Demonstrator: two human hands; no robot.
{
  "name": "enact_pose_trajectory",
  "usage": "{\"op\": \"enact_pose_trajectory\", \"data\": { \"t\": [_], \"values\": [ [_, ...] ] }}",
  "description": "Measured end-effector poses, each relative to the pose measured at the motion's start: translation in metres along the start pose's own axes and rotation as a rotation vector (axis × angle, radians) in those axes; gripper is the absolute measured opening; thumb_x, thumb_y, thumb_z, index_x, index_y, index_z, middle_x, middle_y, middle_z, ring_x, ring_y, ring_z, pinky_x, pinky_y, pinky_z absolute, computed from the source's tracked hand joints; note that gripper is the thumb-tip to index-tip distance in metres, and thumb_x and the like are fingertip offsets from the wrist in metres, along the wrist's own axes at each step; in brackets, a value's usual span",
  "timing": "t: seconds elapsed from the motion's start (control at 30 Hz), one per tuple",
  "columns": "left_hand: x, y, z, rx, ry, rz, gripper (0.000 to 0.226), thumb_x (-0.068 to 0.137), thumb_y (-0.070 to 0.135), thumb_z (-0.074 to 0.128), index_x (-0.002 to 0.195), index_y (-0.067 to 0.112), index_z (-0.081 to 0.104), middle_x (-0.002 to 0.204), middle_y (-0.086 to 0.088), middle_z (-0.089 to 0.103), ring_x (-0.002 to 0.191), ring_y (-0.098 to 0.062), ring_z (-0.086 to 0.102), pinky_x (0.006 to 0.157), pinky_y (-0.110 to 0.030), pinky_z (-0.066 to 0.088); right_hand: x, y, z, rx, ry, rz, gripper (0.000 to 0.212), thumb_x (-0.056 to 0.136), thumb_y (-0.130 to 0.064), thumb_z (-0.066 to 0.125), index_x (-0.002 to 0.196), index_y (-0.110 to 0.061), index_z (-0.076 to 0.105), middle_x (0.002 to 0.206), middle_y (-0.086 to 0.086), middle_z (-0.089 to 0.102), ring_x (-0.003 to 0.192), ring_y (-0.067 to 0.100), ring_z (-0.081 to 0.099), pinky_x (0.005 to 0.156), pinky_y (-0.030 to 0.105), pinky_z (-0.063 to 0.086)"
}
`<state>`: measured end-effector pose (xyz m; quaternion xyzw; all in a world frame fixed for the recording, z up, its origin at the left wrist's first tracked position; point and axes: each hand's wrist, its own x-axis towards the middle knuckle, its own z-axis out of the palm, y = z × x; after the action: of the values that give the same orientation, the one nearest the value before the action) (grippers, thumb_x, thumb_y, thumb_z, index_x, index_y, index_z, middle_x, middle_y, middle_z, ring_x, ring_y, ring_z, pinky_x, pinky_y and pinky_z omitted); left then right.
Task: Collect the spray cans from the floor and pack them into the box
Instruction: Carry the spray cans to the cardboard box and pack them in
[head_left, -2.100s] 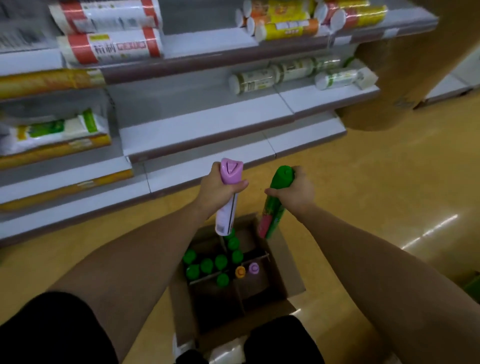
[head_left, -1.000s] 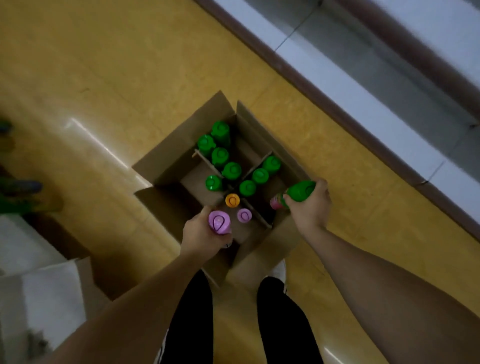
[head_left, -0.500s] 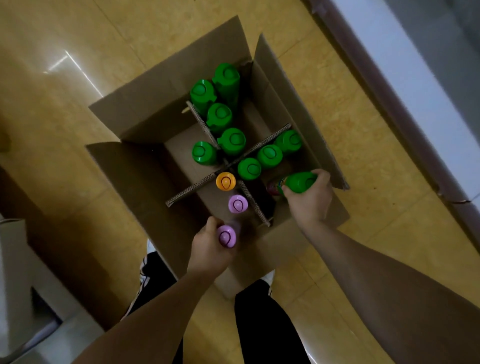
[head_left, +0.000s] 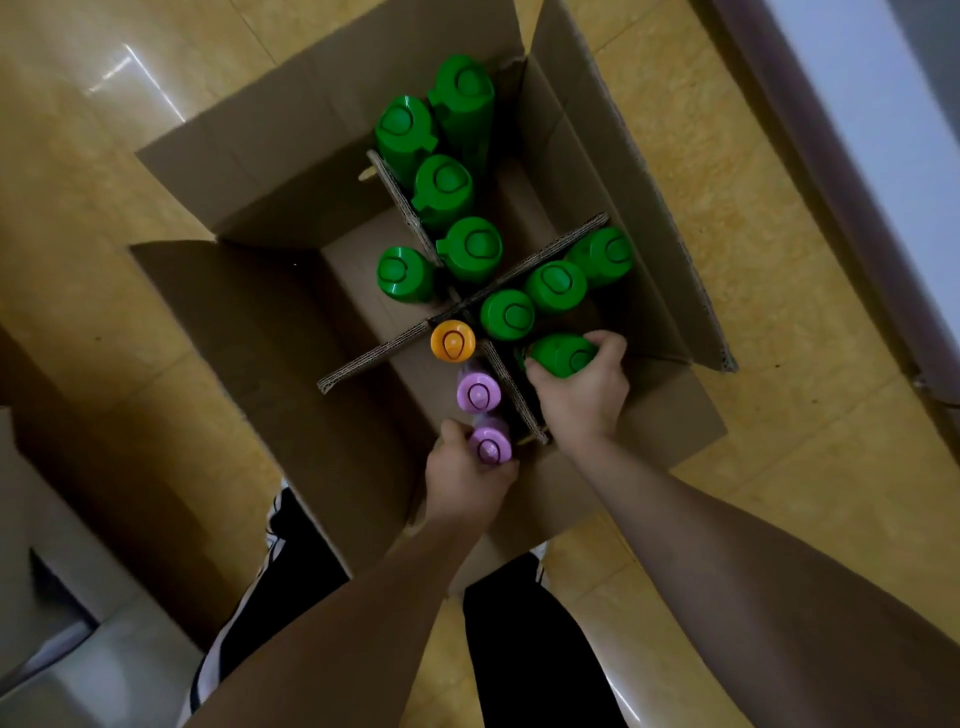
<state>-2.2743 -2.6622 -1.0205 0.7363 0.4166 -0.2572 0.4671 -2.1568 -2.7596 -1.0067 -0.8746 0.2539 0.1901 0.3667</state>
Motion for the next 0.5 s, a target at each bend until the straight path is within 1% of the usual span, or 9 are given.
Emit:
{"op": "enact_pose_trajectory", "data": {
  "t": [0.1, 0.17, 0.23, 0.3, 0.37, 0.4, 0.43, 0.47, 0.5],
  "values": [
    [0.007, 0.000, 0.007, -0.043, -0.003, -0.024, 0.053, 0.065, 0.022, 0.091, 0.102, 0.018, 0.053, 0.101, 0.000, 0.066, 0.091, -0.021, 0.065, 0.081, -0.044, 0.057, -0.003, -0.001, 0.010, -0.014, -0.024, -0.007, 0.063, 0.074, -0.028, 0.088, 0.120, -0.015, 0.047, 0.120, 0.012, 0.062, 0.107, 0.030, 0.061, 0.076, 0.017, 0.035],
    [0.011, 0.002, 0.010, -0.065, 0.001, -0.038, 0.055, 0.065, 0.021, 0.091, 0.103, 0.022, 0.052, 0.103, 0.002, 0.067, 0.092, -0.019, 0.066, 0.082, -0.041, 0.058, -0.006, -0.003, 0.016, -0.015, -0.052, -0.007, 0.063, 0.075, -0.027, 0.087, 0.122, -0.014, 0.047, 0.124, 0.011, 0.060, 0.110, 0.029, 0.060, 0.075, 0.013, 0.033],
    [0.015, 0.005, 0.013, -0.098, -0.001, -0.047, 0.059, 0.065, 0.020, 0.091, 0.110, 0.023, 0.052, 0.106, 0.002, 0.068, 0.094, -0.018, 0.066, 0.080, -0.037, 0.058, -0.008, -0.006, 0.020, -0.016, -0.078, -0.021, 0.064, 0.075, -0.026, 0.087, 0.123, -0.013, 0.047, 0.127, 0.010, 0.058, 0.112, 0.026, 0.058, 0.073, 0.009, 0.030],
    [0.018, 0.008, 0.015, -0.126, -0.015, -0.053, 0.064, 0.066, 0.018, 0.090, 0.119, 0.019, 0.054, 0.106, 0.004, 0.068, 0.090, -0.013, 0.065, 0.072, -0.024, 0.055, -0.008, -0.007, 0.021, -0.020, -0.090, -0.027, 0.065, 0.076, -0.028, 0.087, 0.124, -0.012, 0.047, 0.128, 0.010, 0.057, 0.113, 0.025, 0.057, 0.075, 0.008, 0.029],
    [0.019, 0.011, 0.016, -0.158, -0.007, -0.058, 0.065, 0.068, 0.015, 0.090, 0.122, 0.016, 0.054, 0.101, 0.008, 0.065, 0.085, -0.006, 0.061, 0.063, -0.011, 0.046, -0.007, -0.006, 0.020, -0.032, -0.105, -0.033, 0.065, 0.075, -0.030, 0.087, 0.123, -0.013, 0.046, 0.128, 0.008, 0.056, 0.110, 0.021, 0.055, 0.074, 0.006, 0.029],
    [0.018, 0.012, 0.016, -0.171, 0.007, -0.061, 0.065, 0.067, 0.015, 0.091, 0.121, 0.016, 0.055, 0.101, 0.009, 0.064, 0.084, -0.006, 0.061, 0.062, -0.010, 0.045, -0.007, -0.006, 0.019, -0.037, -0.114, -0.036, 0.066, 0.075, -0.032, 0.087, 0.123, -0.013, 0.046, 0.128, 0.008, 0.056, 0.107, 0.019, 0.054, 0.072, 0.006, 0.030],
    [0.019, 0.012, 0.017, -0.185, 0.020, -0.062, 0.066, 0.066, 0.016, 0.093, 0.120, 0.017, 0.055, 0.102, 0.009, 0.065, 0.087, -0.008, 0.062, 0.066, -0.013, 0.048, -0.007, -0.005, 0.018, -0.040, -0.124, -0.037, 0.067, 0.076, -0.033, 0.087, 0.124, -0.014, 0.046, 0.128, 0.007, 0.055, 0.105, 0.016, 0.052, 0.071, 0.006, 0.031],
    [0.019, 0.011, 0.019, -0.199, 0.030, -0.068, 0.067, 0.064, 0.019, 0.094, 0.119, 0.019, 0.056, 0.104, 0.008, 0.066, 0.091, -0.011, 0.064, 0.072, -0.020, 0.052, -0.007, -0.004, 0.017, -0.042, -0.132, -0.037, 0.068, 0.076, -0.034, 0.087, 0.125, -0.014, 0.046, 0.129, 0.007, 0.055, 0.105, 0.015, 0.051, 0.072, 0.007, 0.030],
    [0.019, 0.010, 0.021, -0.211, 0.036, -0.074, 0.069, 0.062, 0.020, 0.095, 0.119, 0.020, 0.056, 0.105, 0.006, 0.068, 0.095, -0.014, 0.066, 0.078, -0.028, 0.055, -0.007, -0.004, 0.016, -0.044, -0.138, -0.036, 0.069, 0.075, -0.035, 0.087, 0.126, -0.014, 0.046, 0.130, 0.006, 0.054, 0.107, 0.015, 0.052, 0.076, 0.010, 0.032]
  ]
}}
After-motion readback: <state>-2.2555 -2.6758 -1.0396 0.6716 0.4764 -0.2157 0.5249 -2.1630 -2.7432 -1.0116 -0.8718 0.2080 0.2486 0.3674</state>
